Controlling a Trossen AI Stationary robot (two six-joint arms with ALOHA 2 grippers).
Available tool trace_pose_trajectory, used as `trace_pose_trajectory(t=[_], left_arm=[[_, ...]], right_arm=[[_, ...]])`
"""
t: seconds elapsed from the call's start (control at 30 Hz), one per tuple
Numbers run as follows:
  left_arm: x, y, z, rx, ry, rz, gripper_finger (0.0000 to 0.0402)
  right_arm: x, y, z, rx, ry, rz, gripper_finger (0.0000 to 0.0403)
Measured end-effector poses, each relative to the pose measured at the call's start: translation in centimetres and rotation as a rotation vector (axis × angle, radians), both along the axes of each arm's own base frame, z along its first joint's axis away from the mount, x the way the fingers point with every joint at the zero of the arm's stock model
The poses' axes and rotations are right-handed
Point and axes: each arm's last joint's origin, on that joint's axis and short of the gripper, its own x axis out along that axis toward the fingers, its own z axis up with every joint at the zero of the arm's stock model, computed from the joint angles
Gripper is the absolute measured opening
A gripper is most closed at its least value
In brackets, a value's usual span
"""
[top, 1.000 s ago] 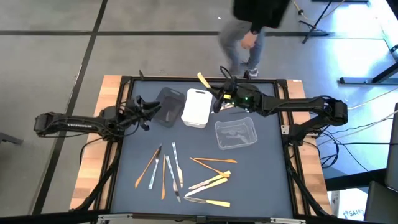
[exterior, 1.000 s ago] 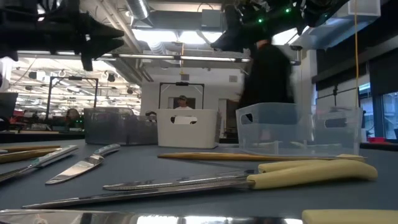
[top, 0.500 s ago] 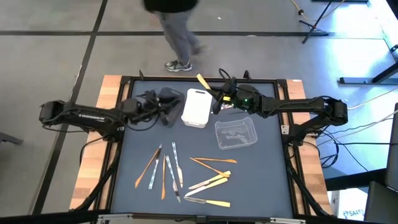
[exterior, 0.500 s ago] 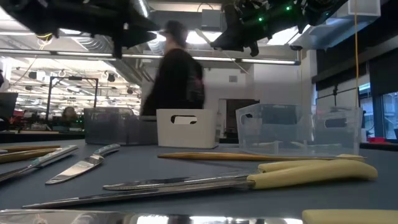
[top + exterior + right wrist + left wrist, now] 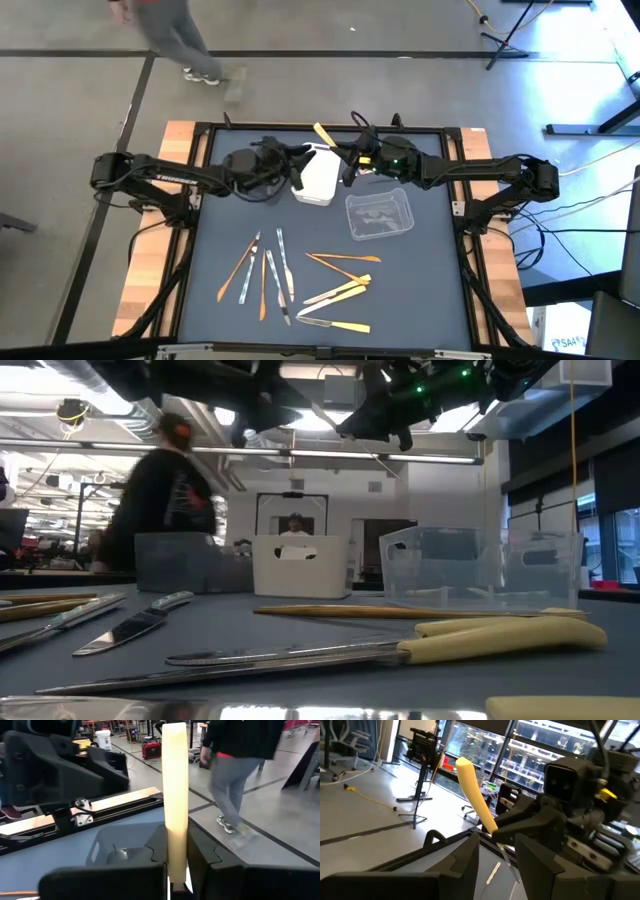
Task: Sort silverware by color (type)
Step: Put the yellow knife into the black bin
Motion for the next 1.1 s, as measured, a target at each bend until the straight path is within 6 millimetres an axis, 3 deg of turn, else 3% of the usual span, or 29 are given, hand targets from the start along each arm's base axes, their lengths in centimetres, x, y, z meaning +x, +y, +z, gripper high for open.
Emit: trace_pose_trajectory(t=[0.3,1.1], left_arm=[[1.9,0.6,0.1,-0.006,0.006,-0.001,0.0119],[2.0,0.7,0.7,-0.001,-0.045,0.006,0.0119]], right_arm=[[0.0,0.1,0.0,0.006,-0.001,0.038,0.0026],[0.4,1.7,0.0,0.008,0.002,0.129,0.0026]])
